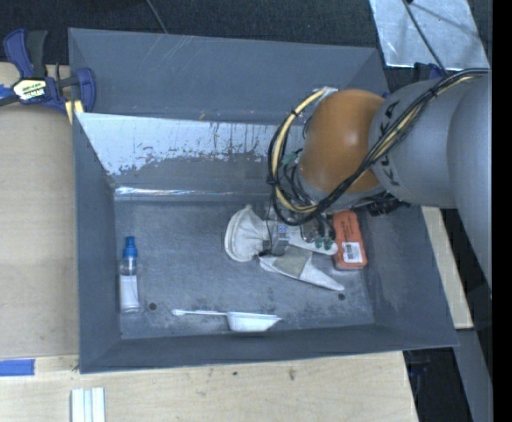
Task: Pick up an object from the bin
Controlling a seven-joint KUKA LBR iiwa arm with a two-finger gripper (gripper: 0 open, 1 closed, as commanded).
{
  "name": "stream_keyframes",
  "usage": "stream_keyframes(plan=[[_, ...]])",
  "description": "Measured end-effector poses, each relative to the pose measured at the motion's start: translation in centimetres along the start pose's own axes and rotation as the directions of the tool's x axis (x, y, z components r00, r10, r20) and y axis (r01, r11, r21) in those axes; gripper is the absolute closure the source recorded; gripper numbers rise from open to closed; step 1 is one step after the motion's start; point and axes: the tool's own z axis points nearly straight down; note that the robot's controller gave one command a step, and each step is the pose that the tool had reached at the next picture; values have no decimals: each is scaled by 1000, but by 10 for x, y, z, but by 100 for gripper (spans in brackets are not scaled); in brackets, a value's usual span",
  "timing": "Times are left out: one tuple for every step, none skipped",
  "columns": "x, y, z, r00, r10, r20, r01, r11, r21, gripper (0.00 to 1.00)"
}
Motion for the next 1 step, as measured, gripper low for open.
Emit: stream_keyframes(plan=[[-13,1,-105,1000,-15,-5,15,1000,1,100]])
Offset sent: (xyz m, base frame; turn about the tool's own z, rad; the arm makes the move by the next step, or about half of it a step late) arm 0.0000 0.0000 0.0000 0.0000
